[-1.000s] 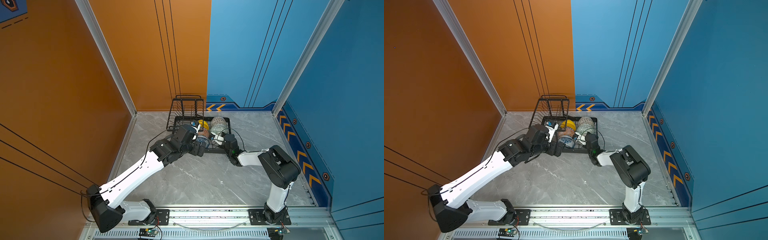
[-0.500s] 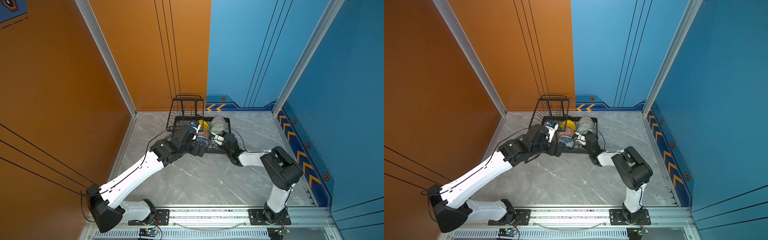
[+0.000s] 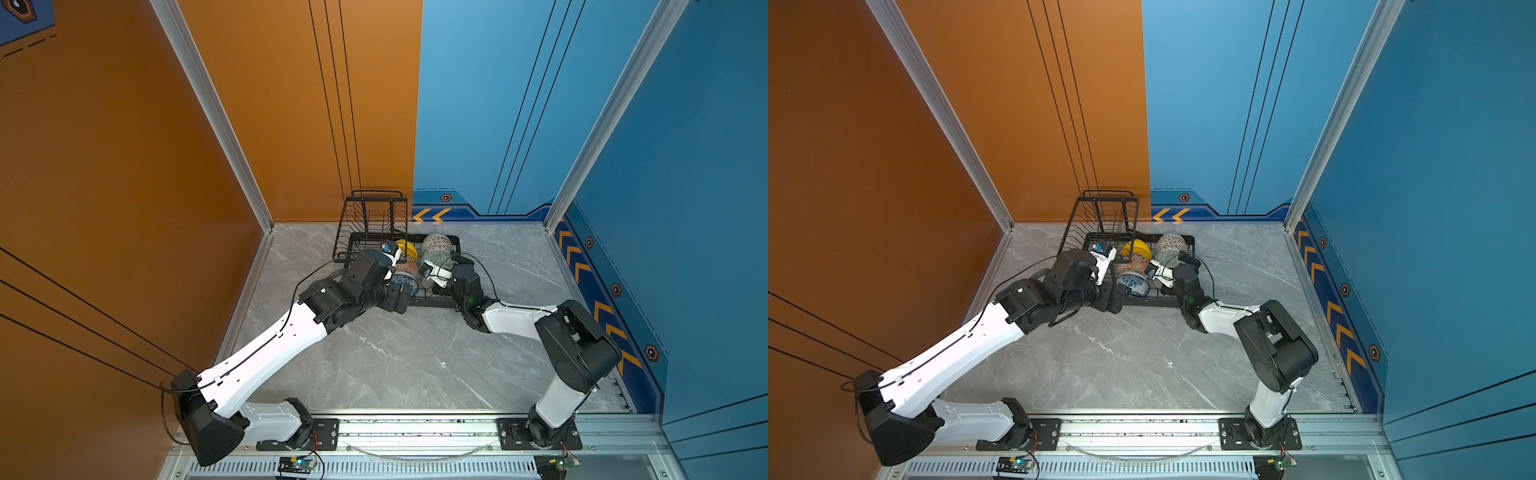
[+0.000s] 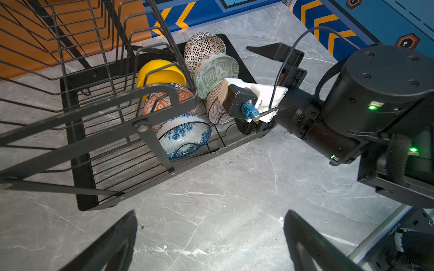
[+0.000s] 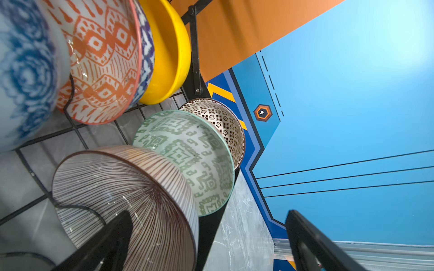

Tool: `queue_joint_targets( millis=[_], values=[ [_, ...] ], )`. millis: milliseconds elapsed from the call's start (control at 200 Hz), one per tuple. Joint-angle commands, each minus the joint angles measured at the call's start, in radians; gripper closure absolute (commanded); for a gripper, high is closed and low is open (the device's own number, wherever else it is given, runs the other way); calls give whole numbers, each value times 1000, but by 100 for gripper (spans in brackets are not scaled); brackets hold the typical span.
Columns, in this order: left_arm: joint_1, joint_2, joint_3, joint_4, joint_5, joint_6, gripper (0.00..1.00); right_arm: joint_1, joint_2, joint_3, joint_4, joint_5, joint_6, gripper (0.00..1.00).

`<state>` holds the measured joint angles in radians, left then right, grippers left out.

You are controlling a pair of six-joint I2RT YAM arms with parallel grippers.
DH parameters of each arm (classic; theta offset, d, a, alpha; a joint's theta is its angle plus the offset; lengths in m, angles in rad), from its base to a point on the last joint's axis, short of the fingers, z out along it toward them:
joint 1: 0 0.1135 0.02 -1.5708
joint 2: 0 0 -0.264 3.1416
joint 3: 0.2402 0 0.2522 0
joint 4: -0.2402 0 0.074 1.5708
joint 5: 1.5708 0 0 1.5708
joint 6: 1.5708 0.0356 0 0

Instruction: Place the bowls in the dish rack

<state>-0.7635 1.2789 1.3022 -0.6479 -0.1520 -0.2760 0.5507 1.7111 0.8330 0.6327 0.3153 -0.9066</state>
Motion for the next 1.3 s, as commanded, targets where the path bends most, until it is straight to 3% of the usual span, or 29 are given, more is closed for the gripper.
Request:
queue_joint_targets(
  millis=[0, 446, 641, 786, 946, 1092, 1292],
  values=[
    [13, -20, -21, -13, 8, 14, 2, 8, -56, -23, -39, 0, 34, 0],
    [17, -186, -101, -25, -80, 1, 2, 25, -384, -116, -255, 15, 164, 0],
    [21, -369, -247, 11, -257, 21, 2, 3, -620, -110, -519, -3, 446, 0],
    [82, -545, -466, 191, -303, 104, 2, -46, -793, -153, -613, -11, 654, 0],
    [186, -681, -666, 381, -362, 160, 2, -124, -961, -276, -580, -5, 811, 0],
    [313, -731, -837, 602, -410, 177, 2, -206, -1007, -387, -483, -5, 924, 0],
    [498, -647, -1016, 864, -402, 163, 2, -245, -874, -609, -20, 101, 896, 0]
  ],
)
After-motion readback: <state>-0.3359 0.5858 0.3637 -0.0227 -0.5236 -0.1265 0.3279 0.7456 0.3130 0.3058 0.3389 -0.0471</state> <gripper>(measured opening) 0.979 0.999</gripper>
